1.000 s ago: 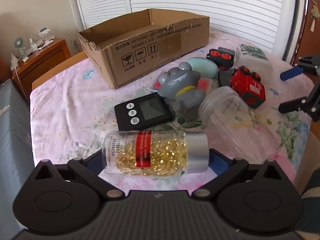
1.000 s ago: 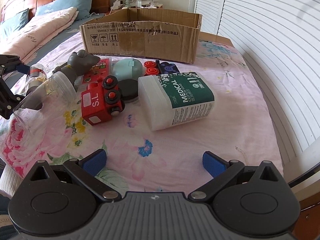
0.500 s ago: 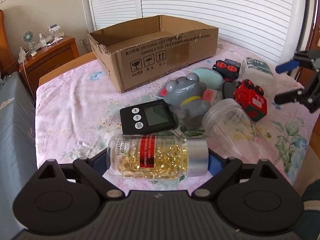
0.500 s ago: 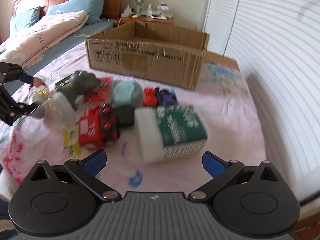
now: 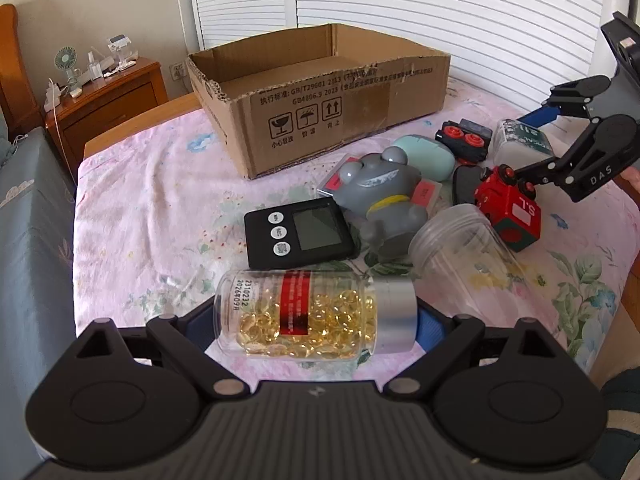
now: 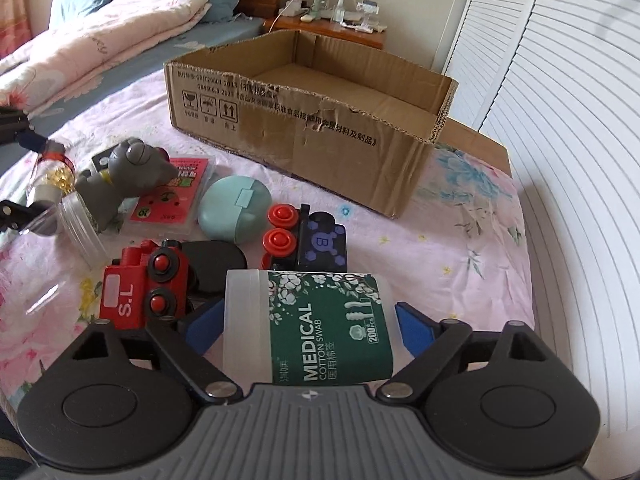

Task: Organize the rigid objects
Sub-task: 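Grasp the capsule bottle with the left tool while the right tool grasps the swab tub, then carry both held items over the cardboard box and open both tools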

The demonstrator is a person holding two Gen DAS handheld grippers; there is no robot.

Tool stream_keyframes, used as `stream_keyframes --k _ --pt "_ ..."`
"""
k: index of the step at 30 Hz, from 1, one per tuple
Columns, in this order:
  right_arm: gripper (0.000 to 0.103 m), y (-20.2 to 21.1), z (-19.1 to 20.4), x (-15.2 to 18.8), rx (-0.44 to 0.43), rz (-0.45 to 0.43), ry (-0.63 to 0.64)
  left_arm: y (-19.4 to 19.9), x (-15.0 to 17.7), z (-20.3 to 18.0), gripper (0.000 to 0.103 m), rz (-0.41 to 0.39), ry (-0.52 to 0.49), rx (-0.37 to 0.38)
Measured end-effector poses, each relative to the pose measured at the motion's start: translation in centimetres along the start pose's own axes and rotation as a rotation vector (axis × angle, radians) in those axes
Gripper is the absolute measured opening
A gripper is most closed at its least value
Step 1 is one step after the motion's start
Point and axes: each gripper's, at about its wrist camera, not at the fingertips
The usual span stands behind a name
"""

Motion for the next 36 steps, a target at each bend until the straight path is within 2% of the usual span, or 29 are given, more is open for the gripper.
stream_keyframes --k 7,15,24,28,32,36 --pt "0.088 0.6 -0.2 -0.5 -0.043 0.042 -0.035 0.5 -0.4 -0.1 0.094 0.021 0.001 0.031" --pt "0.088 2.5 0.0 -1.7 -0.058 0.027 -0.012 2.7 -2.5 0.7 0.094 0.012 -0.003 0.041" --pt "0.088 5.0 -0.4 -5.7 -0.067 -0.058 0.018 3.8 -9.1 3.9 0.094 -0.071 -0.037 0.008" --pt "0.088 5.3 -0.7 -8.1 -0.068 -0.103 0.025 2.1 -13.1 5.8 0.094 -0.099 -0.070 -0.018" --pt "0.088 5.2 -1.0 -10.2 -0.070 -0.138 0.030 -0.5 -16.5 7.3 0.094 -0.113 -0.054 -0.025" --pt "0.088 5.0 -1.3 -11.7 -0.076 -0.162 0.029 -3.2 -18.3 8.2 0.094 -0.117 -0.021 -0.034"
Point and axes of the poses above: each gripper's, at about its wrist camera, not at the fingertips, and y roughly against the way its jaws point, z to its left, x to its underside, and after that the axes turned 13 degrees about -y, right-handed
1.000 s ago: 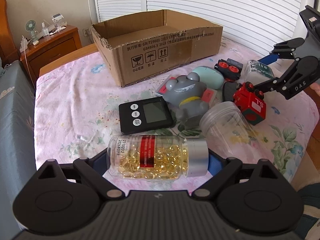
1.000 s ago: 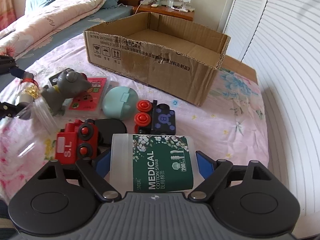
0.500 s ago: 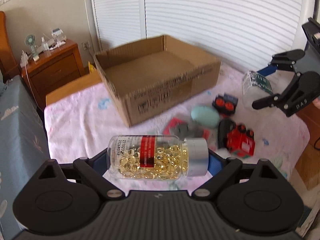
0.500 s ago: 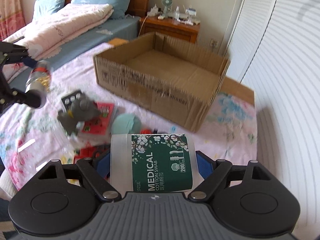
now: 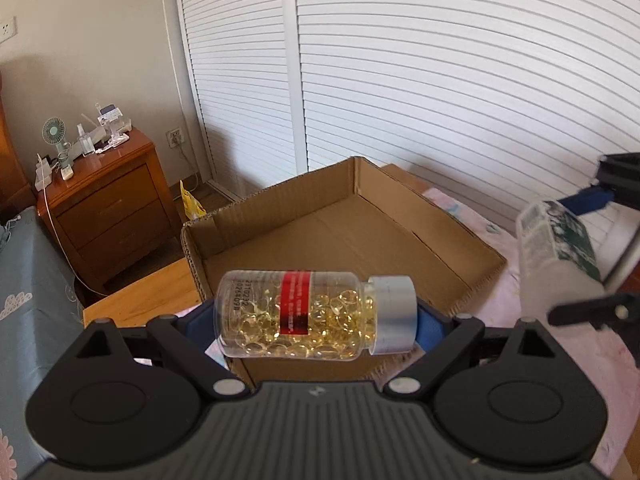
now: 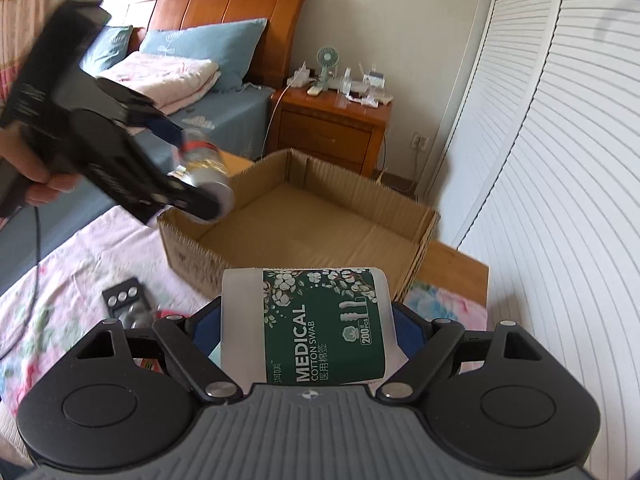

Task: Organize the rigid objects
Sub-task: 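Carry both held items over the cardboard box and open both tools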

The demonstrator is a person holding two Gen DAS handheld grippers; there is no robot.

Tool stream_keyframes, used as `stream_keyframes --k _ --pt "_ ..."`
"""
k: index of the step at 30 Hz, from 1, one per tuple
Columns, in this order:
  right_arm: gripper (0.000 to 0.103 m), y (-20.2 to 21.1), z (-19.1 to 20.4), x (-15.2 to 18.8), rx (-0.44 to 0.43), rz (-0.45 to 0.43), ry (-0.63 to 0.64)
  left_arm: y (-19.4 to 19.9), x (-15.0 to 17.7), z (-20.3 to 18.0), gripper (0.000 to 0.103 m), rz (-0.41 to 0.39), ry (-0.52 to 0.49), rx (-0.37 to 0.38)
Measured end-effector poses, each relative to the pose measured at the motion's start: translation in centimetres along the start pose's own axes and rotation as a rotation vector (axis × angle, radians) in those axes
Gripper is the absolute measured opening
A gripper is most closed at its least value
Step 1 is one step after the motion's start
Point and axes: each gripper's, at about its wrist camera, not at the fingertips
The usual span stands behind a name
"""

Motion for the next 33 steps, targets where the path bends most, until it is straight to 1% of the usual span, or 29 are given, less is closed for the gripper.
stream_keyframes --k 3,7,9,14,16,21,26,31,33 --pt "0.088 -0.2 -0.3 -0.6 -0.005 -0.016 -0.012 -1.7 0.2 0.4 0.096 0.010 0.043 0.012" --pt "0.088 -0.7 -0.5 -0.9 -0.010 -0.018 -0.036 -1.8 1.1 0.4 0.096 0.031 0.074 0.000" --pt "0.088 -0.8 -0.4 -0.9 -0.013 -0.015 -0.042 -1.0 1.6 0.3 0.096 0.036 0.070 -0.018" --pt "0.088 -1.0 0.2 -1.1 -0.017 -0.007 -0.053 1.8 3.4 -1.1 0.100 0.044 0.009 -0.078" --pt "0.088 -1.3 0.4 -1.3 -0.017 0.000 -0.057 2.8 4.4 -1.8 0.100 0.045 -0.003 -0.081" --pt "0.088 -2.4 0.8 -2.0 0.000 0.020 -0.080 5.4 7.0 -3.2 0.100 0.041 0.025 -0.083" --pt "0.088 -4.4 1.3 -3.2 0.018 0.038 -0.097 7.7 9.4 -4.5 0.100 0.020 0.075 -0.115" --pt "0.088 -6.3 1.4 -4.9 0.032 0.042 -0.116 9.3 10.9 -5.3 0.100 0.007 0.107 -0.153" --pt "0.088 -7.2 1.3 -5.6 0.047 0.036 -0.129 9.7 11.3 -5.5 0.100 0.007 0.115 -0.148"
Point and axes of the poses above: each gripper's, at about its wrist camera, not at the fingertips, and y roughly against the way its jaws point, z to its left, x to its underside, and after that the axes turned 13 degrees about -y, right-handed
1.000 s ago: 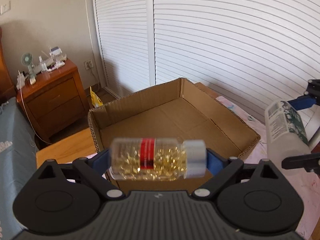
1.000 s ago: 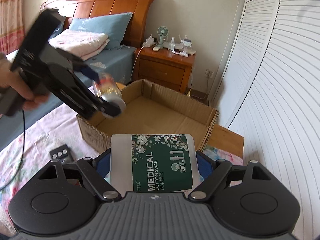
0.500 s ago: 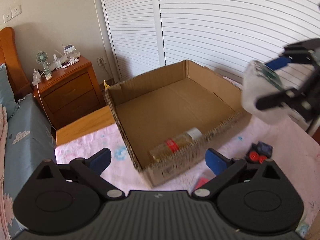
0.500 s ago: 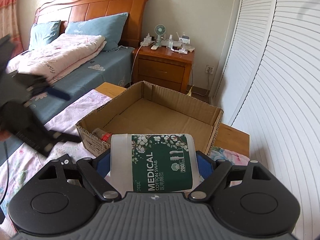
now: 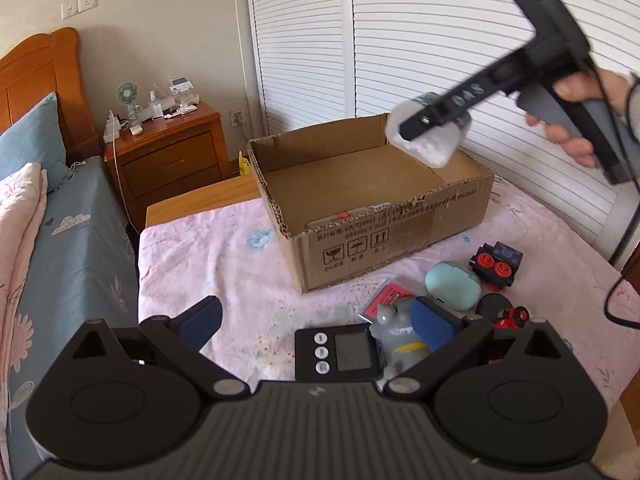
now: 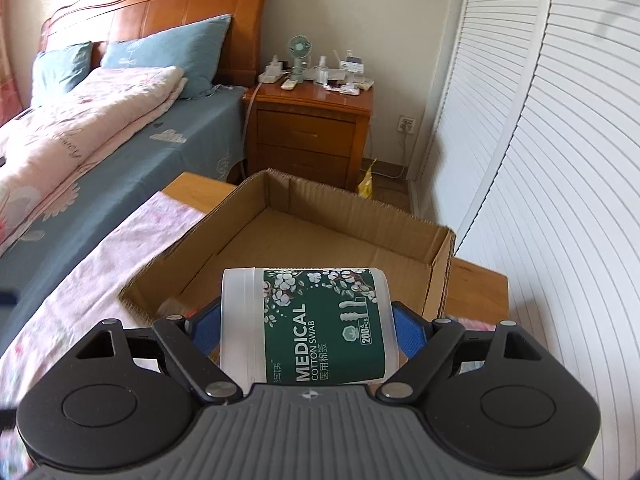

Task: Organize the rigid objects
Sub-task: 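Carry both held items over the cardboard box and open both tools, then move the left tool to the clear plastic jar while the right tool approaches the red train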

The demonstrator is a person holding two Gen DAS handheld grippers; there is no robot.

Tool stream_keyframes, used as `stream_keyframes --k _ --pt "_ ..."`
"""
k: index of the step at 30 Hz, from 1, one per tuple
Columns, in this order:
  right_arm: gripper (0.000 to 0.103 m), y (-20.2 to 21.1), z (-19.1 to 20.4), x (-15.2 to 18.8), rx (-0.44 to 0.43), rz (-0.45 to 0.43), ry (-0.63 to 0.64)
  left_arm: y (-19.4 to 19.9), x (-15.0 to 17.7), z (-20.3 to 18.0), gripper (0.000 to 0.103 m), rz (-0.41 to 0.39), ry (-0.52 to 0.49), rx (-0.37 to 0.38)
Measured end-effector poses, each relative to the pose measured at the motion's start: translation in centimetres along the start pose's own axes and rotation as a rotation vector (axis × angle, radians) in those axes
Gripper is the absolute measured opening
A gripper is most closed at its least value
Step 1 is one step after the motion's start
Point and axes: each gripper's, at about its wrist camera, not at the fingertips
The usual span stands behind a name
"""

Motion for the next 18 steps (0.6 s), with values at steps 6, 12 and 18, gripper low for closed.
stream_keyframes --k 6,12,18 --pt "0.103 -1.7 -0.1 -0.6 0.062 -0.022 -0.030 0.5 1.0 -0.8 0.100 0.011 -0.003 0.002" --pt "0.103 -0.5 -0.7 1.4 0.088 0.012 -0.084 0.9 1.7 -1.6 0.100 0.010 0.011 0.021" --pt "0.103 2.1 -0.4 4.4 0.095 0.024 -0.129 1.2 2.4 -2.6 0.100 0.026 0.009 0.018"
Point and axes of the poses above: each gripper's, at about its wrist camera, not at the fingertips, and y roughly against the way its jaws point, z to its left, x to its underside, and after that the axes turned 13 degrees about -y, right-handed
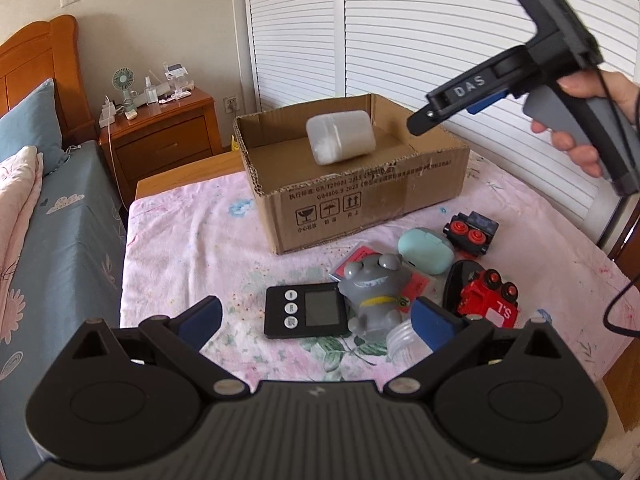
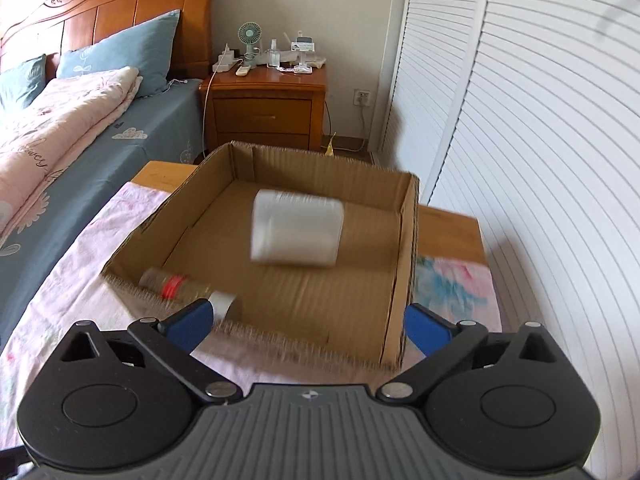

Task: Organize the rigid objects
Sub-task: 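Move the left tool to the clear plastic jar while the right tool approaches the red train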

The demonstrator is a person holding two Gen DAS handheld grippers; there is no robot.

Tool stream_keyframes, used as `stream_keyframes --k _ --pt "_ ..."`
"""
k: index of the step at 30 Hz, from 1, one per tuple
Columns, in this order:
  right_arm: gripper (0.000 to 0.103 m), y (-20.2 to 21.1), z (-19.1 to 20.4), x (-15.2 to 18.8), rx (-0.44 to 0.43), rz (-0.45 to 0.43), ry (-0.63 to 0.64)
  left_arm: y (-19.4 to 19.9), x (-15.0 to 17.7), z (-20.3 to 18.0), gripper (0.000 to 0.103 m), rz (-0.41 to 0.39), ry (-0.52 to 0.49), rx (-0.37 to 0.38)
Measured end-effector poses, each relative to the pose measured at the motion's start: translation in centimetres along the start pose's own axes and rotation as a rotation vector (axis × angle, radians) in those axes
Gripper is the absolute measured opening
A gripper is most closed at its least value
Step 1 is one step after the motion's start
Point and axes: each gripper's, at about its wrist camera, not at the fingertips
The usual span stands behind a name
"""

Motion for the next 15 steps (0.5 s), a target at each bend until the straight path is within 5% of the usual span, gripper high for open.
stream_keyframes --k 15 --pt "0.103 4.4 0.3 11.0 -0.033 -0.010 0.001 0.6 1.9 -4.0 0.100 0.027 -0.014 0.081"
Point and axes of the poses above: each gripper's, at about its wrist camera, not at the fingertips, and y roughly against the way its jaws point, z to its left, x to its underside, and after that the axes turned 13 degrees about -y, right-handed
